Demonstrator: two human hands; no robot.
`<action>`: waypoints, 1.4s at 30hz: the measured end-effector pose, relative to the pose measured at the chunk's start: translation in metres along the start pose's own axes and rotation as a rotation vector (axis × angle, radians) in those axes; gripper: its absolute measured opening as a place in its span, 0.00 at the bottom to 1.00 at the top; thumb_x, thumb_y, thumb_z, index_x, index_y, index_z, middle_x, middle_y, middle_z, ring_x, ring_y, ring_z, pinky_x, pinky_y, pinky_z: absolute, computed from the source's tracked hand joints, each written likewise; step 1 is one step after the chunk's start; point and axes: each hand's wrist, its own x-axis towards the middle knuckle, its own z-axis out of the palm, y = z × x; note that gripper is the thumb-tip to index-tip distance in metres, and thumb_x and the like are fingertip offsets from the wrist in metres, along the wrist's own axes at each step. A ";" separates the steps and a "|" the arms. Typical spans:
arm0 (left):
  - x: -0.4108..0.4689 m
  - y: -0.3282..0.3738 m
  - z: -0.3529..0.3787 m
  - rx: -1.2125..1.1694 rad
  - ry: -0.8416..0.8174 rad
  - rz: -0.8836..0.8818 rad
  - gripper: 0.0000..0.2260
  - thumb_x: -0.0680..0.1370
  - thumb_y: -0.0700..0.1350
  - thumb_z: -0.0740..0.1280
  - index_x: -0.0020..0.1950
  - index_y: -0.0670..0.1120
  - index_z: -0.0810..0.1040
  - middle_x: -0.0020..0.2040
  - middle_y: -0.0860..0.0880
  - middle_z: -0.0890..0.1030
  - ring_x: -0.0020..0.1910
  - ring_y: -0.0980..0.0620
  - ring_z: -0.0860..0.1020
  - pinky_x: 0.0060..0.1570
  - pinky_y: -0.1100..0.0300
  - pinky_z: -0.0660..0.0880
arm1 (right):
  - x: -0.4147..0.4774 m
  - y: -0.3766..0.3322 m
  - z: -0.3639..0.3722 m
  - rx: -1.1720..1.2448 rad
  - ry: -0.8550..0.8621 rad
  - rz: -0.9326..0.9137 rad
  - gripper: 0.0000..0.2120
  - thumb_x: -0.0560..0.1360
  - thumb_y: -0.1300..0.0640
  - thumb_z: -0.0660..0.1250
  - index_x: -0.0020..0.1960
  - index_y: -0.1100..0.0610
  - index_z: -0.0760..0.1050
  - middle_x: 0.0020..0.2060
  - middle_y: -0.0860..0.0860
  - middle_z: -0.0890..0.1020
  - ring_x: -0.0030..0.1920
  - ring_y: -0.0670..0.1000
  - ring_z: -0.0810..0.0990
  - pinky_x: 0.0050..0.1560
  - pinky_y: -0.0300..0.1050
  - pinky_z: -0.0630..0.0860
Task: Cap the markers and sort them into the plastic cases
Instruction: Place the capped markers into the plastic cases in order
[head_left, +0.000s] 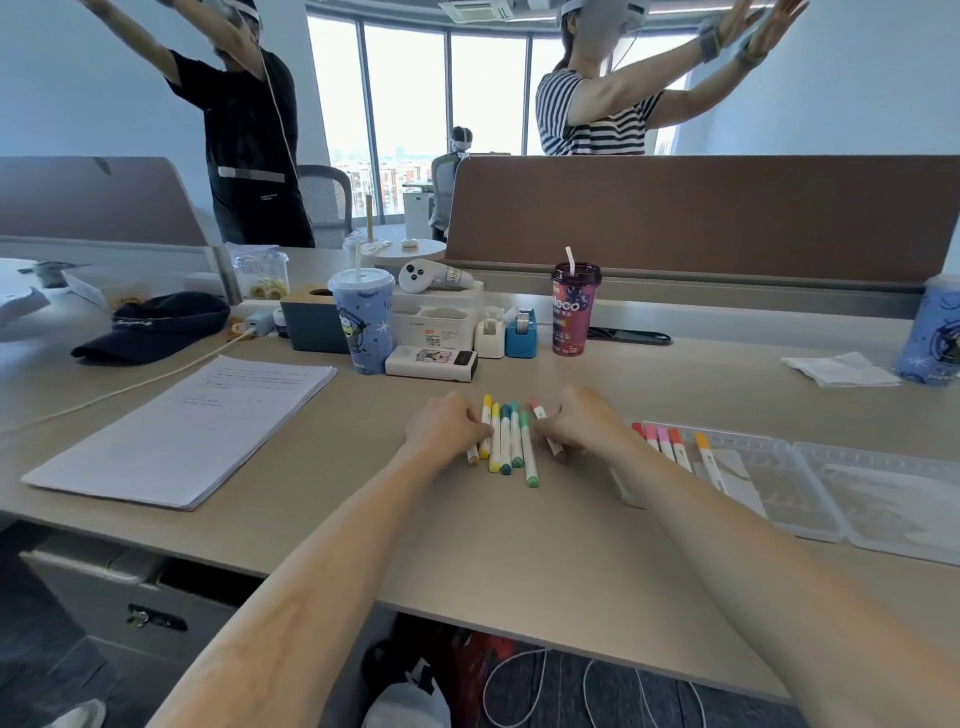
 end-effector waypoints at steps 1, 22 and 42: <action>0.000 -0.001 0.000 -0.009 0.003 -0.008 0.08 0.77 0.53 0.67 0.43 0.51 0.74 0.40 0.53 0.77 0.42 0.53 0.75 0.35 0.59 0.69 | 0.000 0.001 -0.001 0.048 0.011 0.008 0.15 0.77 0.49 0.67 0.36 0.56 0.72 0.31 0.51 0.75 0.31 0.48 0.73 0.30 0.39 0.67; -0.007 0.014 -0.017 0.088 0.088 -0.115 0.14 0.76 0.56 0.66 0.42 0.45 0.74 0.38 0.49 0.76 0.38 0.51 0.75 0.32 0.60 0.69 | -0.034 0.049 -0.041 0.529 0.109 0.065 0.11 0.74 0.55 0.68 0.36 0.59 0.79 0.37 0.54 0.85 0.31 0.49 0.78 0.30 0.38 0.71; -0.045 0.172 0.045 -0.744 -0.410 0.050 0.10 0.77 0.45 0.67 0.49 0.38 0.79 0.45 0.40 0.82 0.36 0.49 0.76 0.33 0.60 0.71 | -0.095 0.166 -0.100 0.607 0.152 0.188 0.06 0.77 0.53 0.69 0.45 0.55 0.77 0.42 0.53 0.84 0.34 0.48 0.81 0.30 0.39 0.74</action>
